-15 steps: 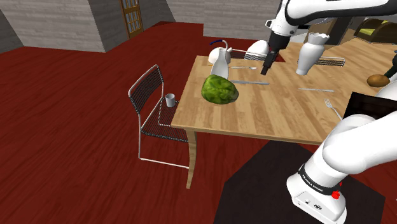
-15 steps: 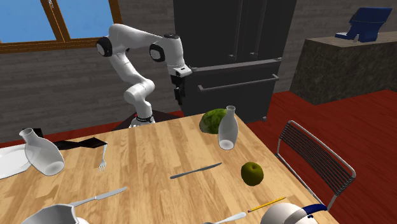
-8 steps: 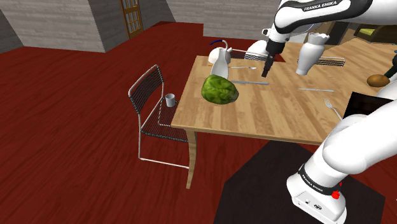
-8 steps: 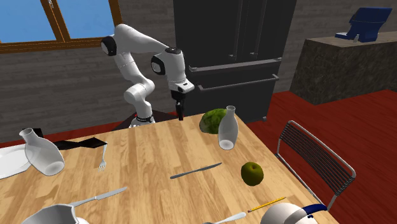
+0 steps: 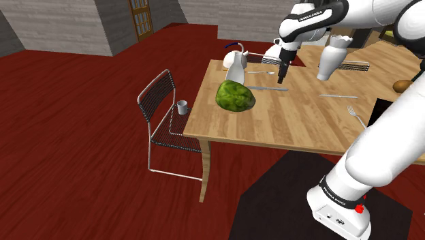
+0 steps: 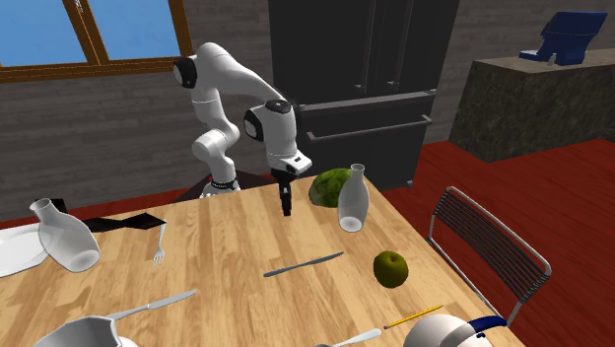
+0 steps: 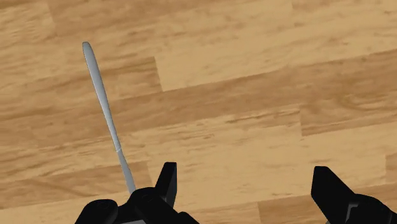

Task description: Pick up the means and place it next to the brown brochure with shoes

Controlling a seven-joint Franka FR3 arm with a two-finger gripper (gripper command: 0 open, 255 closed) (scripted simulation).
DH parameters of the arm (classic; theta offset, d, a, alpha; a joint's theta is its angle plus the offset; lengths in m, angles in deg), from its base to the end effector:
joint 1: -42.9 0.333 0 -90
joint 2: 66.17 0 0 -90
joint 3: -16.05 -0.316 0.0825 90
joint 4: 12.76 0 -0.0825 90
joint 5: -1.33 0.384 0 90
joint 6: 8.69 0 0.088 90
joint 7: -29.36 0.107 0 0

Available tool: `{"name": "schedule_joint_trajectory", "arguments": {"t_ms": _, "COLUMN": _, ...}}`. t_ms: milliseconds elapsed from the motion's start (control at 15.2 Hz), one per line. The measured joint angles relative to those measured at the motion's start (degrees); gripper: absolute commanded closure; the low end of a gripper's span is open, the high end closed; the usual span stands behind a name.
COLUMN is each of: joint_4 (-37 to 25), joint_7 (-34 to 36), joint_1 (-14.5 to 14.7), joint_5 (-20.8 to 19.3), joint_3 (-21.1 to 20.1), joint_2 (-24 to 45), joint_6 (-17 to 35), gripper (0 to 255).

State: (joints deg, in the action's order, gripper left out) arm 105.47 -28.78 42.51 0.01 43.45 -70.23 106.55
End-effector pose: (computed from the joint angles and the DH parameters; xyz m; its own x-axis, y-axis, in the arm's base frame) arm 0.4710 -0.2539 0.4624 0.8575 0.5143 0.0157 0.5143 -0.8576 0.0032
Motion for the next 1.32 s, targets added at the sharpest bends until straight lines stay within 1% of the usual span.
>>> {"name": "schedule_joint_trajectory", "arguments": {"t_ms": 198, "joint_4": -5.0, "joint_7": -6.7, "joint_1": -1.2, "joint_5": 2.8, "joint_3": 1.5, "joint_2": 7.2, "joint_6": 0.8, "gripper": 0}}
{"name": "schedule_joint_trajectory", "arguments": {"t_ms": 330, "joint_4": -9.4, "joint_7": -10.6, "joint_1": -2.2, "joint_5": 4.9, "joint_3": 1.8, "joint_2": 12.2, "joint_6": 0.5, "gripper": 0}}
{"name": "schedule_joint_trajectory", "arguments": {"t_ms": 528, "joint_4": -16.5, "joint_7": -16.2, "joint_1": -4.5, "joint_5": 8.1, "joint_3": 1.6, "joint_2": 20.3, "joint_6": 0.1, "gripper": 0}}
{"name": "schedule_joint_trajectory", "arguments": {"t_ms": 792, "joint_4": -24.9, "joint_7": -21.5, "joint_1": -7.8, "joint_5": 10.8, "joint_3": 0.4, "joint_2": 29.1, "joint_6": -0.6, "gripper": 0}}
{"name": "schedule_joint_trajectory", "arguments": {"t_ms": 990, "joint_4": -25.6, "joint_7": -22.4, "joint_1": -8.5, "joint_5": 11.5, "joint_3": 0.0, "joint_2": 30.9, "joint_6": 0.3, "gripper": 0}}
{"name": "schedule_joint_trajectory", "arguments": {"t_ms": 1320, "joint_4": -24.1, "joint_7": -23.0, "joint_1": -8.8, "joint_5": 12.3, "joint_3": -0.4, "joint_2": 32.5, "joint_6": 3.2, "gripper": 0}}
